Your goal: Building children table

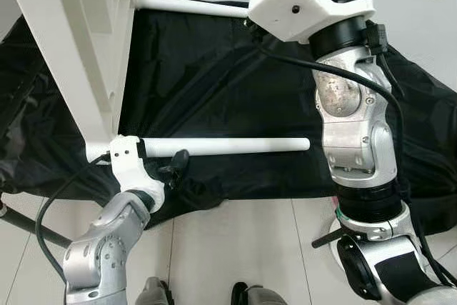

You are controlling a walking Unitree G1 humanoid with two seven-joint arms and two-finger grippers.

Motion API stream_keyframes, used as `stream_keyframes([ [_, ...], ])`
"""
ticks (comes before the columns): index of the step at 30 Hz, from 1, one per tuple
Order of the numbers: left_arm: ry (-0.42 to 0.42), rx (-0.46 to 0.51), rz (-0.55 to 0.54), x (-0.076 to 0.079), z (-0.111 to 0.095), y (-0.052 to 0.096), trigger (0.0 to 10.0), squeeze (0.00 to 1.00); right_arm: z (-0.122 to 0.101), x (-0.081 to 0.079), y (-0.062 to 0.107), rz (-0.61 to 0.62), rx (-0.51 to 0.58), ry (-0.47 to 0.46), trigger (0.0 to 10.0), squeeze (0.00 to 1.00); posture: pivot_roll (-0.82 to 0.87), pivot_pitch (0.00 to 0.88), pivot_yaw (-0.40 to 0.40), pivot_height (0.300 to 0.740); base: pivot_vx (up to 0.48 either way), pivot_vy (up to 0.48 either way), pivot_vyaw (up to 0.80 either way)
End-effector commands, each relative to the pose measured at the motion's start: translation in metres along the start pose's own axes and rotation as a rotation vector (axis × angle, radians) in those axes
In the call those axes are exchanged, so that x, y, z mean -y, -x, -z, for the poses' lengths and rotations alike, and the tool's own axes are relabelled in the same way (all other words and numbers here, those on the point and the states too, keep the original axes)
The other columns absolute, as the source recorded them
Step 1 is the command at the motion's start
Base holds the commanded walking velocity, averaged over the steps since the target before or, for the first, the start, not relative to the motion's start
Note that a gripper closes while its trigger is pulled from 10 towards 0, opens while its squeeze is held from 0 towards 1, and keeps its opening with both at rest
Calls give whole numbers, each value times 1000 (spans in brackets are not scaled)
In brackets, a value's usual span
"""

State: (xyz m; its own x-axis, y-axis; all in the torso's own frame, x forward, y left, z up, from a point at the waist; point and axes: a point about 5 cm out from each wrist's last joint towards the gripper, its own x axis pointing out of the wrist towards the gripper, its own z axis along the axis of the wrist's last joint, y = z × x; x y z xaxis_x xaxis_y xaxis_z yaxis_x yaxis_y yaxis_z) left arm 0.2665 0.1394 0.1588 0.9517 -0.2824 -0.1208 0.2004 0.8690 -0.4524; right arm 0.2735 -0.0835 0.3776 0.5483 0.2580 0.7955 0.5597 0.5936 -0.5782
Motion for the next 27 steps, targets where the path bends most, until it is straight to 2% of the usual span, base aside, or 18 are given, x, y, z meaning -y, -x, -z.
stream_keyframes([
  [1, 107, 20, -97, 11, 8, -8, 10000, 0, 12, 9, 6, 56, -86, -122, 0, 0, 18, 217, -41, 740, 0, 0, 0],
  [5, 112, 43, -134, 8, 3, -11, 10000, 0, 17, 16, 8, 79, -116, -126, 0, 0, 10, 221, -38, 740, 0, 0, 0],
  [9, 80, 78, -201, 6, -5, -14, 10000, 0, 28, 26, 12, 118, -212, -218, 0, 0, 6, 223, -35, 740, 0, 0, 0],
  [11, 49, 92, -208, 7, -9, -15, 10000, 0, 29, 28, 12, 124, -219, -225, 0, 0, 4, 224, -34, 740, 0, 0, 0],
  [16, 53, 87, -204, 10, -11, -15, 10000, 0, 32, 29, 12, 129, -247, -263, 0, 0, 1, 226, -31, 740, 0, 0, 0],
  [22, -51, 110, -198, 16, -23, -13, 10000, 0, 42, 35, 12, 166, -326, -359, 0, 0, 9, 230, -32, 740, 0, 0, 0],
  [25, -91, 108, -206, 17, -25, -14, 10000, 0, 41, 37, 12, 170, -324, -346, 0, 0, 10, 228, -30, 740, 0, 0, 0],
  [27, -77, 123, -218, 17, -26, -15, 10000, 0, 42, 39, 12, 182, -336, -349, 0, 0, 7, 226, -28, 740, 0, 0, 0],
])
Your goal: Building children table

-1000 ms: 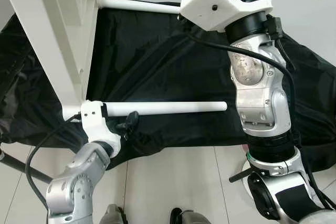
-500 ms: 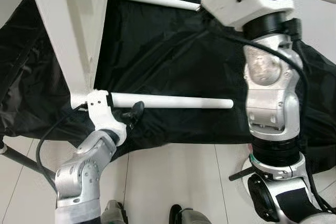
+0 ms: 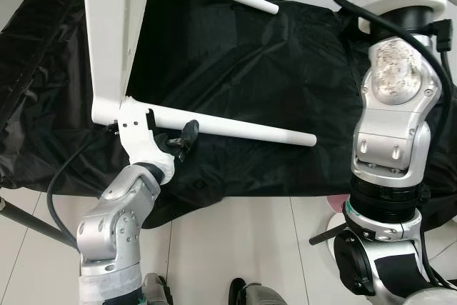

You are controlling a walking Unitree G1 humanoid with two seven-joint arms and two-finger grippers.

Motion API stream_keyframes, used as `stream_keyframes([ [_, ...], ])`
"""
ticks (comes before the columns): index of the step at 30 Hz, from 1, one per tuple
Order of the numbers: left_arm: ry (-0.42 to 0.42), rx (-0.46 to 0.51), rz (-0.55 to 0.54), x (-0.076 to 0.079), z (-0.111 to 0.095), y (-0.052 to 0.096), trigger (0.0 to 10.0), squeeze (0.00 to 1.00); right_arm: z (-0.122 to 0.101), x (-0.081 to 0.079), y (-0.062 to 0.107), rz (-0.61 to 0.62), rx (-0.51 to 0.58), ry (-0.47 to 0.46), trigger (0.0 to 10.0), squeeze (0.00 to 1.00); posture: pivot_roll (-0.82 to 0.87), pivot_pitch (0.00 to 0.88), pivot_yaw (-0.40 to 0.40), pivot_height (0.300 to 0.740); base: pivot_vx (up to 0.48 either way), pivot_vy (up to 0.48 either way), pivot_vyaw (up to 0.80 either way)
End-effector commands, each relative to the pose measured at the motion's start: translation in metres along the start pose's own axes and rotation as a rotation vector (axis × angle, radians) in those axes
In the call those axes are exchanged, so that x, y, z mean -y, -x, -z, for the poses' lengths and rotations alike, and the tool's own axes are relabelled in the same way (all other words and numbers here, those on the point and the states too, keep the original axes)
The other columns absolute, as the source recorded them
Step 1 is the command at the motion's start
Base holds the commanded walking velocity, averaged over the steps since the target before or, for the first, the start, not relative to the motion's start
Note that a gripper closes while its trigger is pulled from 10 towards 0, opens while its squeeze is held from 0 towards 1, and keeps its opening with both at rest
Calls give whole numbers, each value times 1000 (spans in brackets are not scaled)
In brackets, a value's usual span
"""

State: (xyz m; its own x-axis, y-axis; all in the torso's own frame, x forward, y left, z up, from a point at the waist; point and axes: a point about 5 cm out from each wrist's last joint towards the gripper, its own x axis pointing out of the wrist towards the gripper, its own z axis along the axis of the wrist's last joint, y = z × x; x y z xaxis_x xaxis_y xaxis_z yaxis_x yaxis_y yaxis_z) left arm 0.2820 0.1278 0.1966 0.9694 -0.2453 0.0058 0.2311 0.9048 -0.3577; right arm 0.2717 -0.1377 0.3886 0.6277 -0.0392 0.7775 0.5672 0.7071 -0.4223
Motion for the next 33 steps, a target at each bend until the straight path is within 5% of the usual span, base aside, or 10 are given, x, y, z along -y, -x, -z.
stream_keyframes([
  [1, 12, -21, -233, -6, 7, -1, 10000, 0, 5, 1, 4, 15, -76, -215, 0, 0, 7, 226, -28, 740, 0, 0, 0],
  [6, 86, 39, -189, 1, -2, -8, 10000, 0, 7, 1, 3, 15, -91, -227, 0, 0, 10, 223, -29, 740, 0, 0, 0],
  [10, 302, 189, -124, 14, -26, -30, 10000, 0, 9, 0, 2, 6, -99, -234, 0, 0, 7, 216, -35, 740, 0, 0, 0],
  [14, 308, 274, -95, 24, -44, -43, 10000, 0, 11, 0, 1, -1, -105, -231, 0, 0, 1, 210, -36, 740, 0, 0, 0],
  [16, 328, 310, -54, 32, -52, -46, 8706, 0, 11, -1, 0, -7, -108, -236, 0, 0, -1, 206, -36, 740, 0, 0, 0],
  [17, 296, 326, -56, 34, -55, -47, 2235, 0, 11, -1, 0, -9, -106, -234, 0, 0, -5, 204, -35, 740, 0, 0, 0],
  [19, 255, 341, -64, 35, -58, -48, 2235, 0, 11, -2, 0, -10, -104, -231, 0, 0, -6, 203, -34, 740, 0, 0, 0],
  [20, 271, 347, -53, 37, -59, -48, 0, 0, 11, -2, -1, -12, -105, -232, 0, 0, -6, 201, -36, 740, 0, 0, 0],
  [25, 278, 367, -39, 40, -63, -49, 0, 0, 13, -2, -1, -18, -117, -245, 0, 0, -3, 199, -37, 740, 0, 0, 0],
  [33, 130, 622, -57, 39, -114, -29, 0, 0, 27, 2, -15, -49, -151, -291, 0, 0, 12, 202, -54, 740, 0, 0, 0],
])
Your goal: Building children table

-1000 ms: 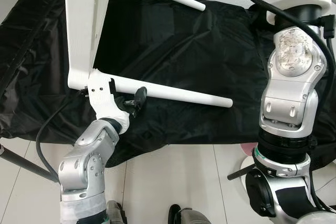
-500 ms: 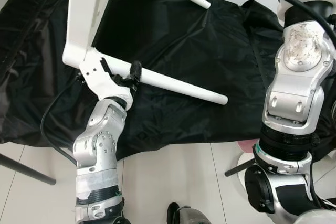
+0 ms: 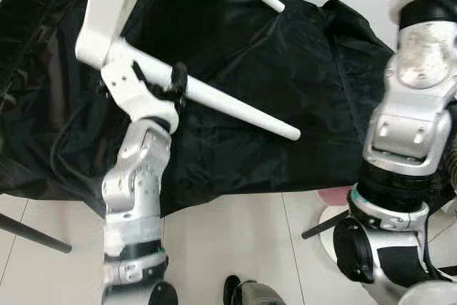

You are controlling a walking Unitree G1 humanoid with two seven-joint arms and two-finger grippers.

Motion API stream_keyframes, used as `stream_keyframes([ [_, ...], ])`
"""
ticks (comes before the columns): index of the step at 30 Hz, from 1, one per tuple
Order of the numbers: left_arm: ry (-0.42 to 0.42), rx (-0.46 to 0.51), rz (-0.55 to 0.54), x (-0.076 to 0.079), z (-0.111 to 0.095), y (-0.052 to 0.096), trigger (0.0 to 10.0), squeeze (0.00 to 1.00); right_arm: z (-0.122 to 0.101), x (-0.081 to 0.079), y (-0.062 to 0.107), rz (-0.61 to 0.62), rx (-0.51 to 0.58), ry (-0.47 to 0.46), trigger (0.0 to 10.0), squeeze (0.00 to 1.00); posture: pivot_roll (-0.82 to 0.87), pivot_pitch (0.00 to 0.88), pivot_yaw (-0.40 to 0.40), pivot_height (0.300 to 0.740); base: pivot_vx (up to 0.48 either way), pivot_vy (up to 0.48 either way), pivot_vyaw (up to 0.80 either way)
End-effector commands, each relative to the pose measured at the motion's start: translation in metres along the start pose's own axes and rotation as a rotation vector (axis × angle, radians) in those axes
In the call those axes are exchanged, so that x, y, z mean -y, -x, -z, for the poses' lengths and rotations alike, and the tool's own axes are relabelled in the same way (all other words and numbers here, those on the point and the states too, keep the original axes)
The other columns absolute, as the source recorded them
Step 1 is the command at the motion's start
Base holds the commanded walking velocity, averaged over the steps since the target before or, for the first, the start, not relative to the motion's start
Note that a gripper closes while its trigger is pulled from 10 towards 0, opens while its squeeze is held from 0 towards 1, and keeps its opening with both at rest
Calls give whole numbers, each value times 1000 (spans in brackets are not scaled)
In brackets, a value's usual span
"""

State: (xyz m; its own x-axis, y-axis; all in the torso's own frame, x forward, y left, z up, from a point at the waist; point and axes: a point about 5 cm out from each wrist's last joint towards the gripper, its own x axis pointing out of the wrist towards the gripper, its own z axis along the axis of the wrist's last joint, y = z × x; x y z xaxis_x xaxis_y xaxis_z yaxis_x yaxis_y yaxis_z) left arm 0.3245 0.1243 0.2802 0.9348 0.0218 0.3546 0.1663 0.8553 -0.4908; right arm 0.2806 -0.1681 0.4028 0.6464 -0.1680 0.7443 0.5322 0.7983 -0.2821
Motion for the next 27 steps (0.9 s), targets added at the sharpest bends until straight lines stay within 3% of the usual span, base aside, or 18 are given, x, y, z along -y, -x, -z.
stream_keyframes([
  [1, 11, 183, 36, 20, -34, 0, 0, 0, 10, -19, 3, -127, -55, -129, 0, 0, 12, 202, -54, 740, 0, 0, 0],
  [5, -7, 294, 96, 33, -67, -7, 0, 0, 15, -22, -1, -150, -64, -152, 0, 0, 19, 210, -61, 740, 0, 0, 0],
  [10, -38, 388, 140, 44, -95, -11, 0, 0, 22, -26, -1, -152, -89, -184, 0, 0, 32, 216, -68, 740, 0, 0, 0],
  [14, -38, 420, 155, 47, -104, -11, 0, 0, 28, -30, 0, -153, -121, -223, 0, 0, 35, 216, -69, 740, 0, 0, 0],
  [15, -72, 453, 187, 53, -115, -12, 0, 0, 43, -35, 5, -151, -188, -282, 0, 0, 49, 219, -76, 740, 0, 0, 0],
  [16, -72, 453, 187, 53, -115, -12, 0, 0, 43, -35, 5, -151, -188, -282, 0, 0, 49, 219, -76, 740, 0, 0, 0],
  [17, -118, 500, 243, 64, -127, -12, 0, 0, 76, -44, 25, -145, -326, -357, 0, 0, 69, 222, -80, 740, 0, 0, 0],
  [19, -144, 512, 269, 71, -131, -12, 0, 0, 94, -49, 39, -140, -399, -396, 0, 0, 75, 226, -78, 740, 0, 0, 0],
  [25, -162, 501, 313, 89, -132, -13, 0, 0, 117, -57, 61, -147, -477, -467, 0, 0, 82, 235, -74, 740, 0, 0, 0],
  [27, -180, 472, 352, 99, -129, -14, 0, 0, 131, -61, 77, -141, -546, -508, 0, 0, 86, 238, -71, 740, 0, 0, 0],
])
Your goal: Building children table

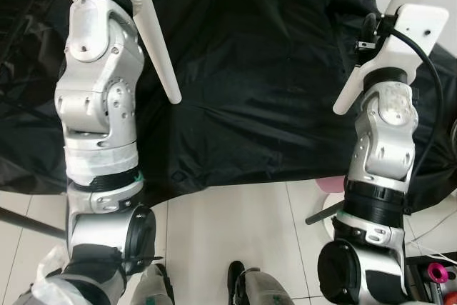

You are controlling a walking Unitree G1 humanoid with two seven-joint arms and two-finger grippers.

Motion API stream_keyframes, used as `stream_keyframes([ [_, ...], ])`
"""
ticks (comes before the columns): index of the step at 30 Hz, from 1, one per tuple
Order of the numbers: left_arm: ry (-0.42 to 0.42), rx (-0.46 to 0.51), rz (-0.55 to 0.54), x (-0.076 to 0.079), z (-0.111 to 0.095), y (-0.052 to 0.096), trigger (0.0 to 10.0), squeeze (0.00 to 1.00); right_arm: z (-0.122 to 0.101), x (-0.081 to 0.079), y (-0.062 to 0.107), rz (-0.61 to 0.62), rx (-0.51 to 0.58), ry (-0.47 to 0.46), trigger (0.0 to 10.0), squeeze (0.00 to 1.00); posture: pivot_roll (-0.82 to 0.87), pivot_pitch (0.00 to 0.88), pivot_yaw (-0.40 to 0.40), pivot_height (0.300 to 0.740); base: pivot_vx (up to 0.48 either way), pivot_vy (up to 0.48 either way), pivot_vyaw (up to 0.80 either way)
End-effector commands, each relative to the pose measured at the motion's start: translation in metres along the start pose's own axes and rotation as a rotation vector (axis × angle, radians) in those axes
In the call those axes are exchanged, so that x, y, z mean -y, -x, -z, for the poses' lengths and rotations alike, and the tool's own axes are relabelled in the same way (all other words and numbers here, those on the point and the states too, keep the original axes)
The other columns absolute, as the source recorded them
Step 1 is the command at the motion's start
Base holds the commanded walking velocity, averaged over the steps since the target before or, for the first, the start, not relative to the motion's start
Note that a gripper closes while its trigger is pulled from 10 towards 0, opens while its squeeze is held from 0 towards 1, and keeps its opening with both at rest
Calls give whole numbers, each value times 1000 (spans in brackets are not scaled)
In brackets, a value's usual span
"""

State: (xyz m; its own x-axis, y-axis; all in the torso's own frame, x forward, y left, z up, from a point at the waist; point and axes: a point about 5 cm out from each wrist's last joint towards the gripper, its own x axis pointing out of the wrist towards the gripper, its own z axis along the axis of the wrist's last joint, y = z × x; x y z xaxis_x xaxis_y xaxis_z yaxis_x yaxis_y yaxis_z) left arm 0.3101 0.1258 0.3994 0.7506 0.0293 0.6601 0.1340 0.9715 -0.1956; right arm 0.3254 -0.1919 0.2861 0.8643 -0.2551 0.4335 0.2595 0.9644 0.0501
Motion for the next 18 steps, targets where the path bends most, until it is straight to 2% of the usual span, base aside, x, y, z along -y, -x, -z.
stream_keyframes([
  [1, 125, 148, 199, 35, -38, -2, 0, 0, 46, -10, 17, -62, -185, -45, 0, 0, 87, 242, -62, 740, 0, 0, 0],
  [3, 107, 112, 209, 38, -33, -2, 0, 0, 52, -10, 22, -60, -196, -51, 0, 0, 86, 244, -60, 740, 0, 0, 0],
  [4, 102, 78, 223, 41, -28, -2, 10000, 0, 55, -10, 26, -54, -198, -59, 6078, 0, 86, 245, -58, 740, 0, 0, 0],
  [5, 102, 78, 223, 41, -28, -2, 10000, 0, 55, -10, 26, -54, -198, -59, 6078, 0, 86, 245, -58, 740, 0, 0, 0],
  [6, 103, 70, 227, 42, -26, 0, 10000, 0, 55, -11, 28, -51, -184, -58, 10000, 0, 84, 244, -58, 740, 0, 0, 0],
  [13, 93, 40, 249, 46, -20, 7, 10000, 0, 57, -13, 34, -68, -170, -45, 10000, 0, 87, 245, -60, 740, 0, 0, 0],
  [14, 104, 27, 251, 47, -18, 9, 10000, 1000, 59, -13, 35, -68, -172, -47, 10000, 169, 88, 247, -62, 740, 0, 0, 0],
  [15, 107, 20, 256, 48, -17, 12, 10000, 1000, 59, -13, 36, -71, -167, -55, 10000, 1000, 88, 247, -63, 740, 0, 0, 0],
  [18, 111, 18, 260, 49, -17, 13, 10000, 1000, 60, -13, 36, -71, -163, -63, 10000, 1000, 88, 247, -63, 740, 0, 0, 0],
])
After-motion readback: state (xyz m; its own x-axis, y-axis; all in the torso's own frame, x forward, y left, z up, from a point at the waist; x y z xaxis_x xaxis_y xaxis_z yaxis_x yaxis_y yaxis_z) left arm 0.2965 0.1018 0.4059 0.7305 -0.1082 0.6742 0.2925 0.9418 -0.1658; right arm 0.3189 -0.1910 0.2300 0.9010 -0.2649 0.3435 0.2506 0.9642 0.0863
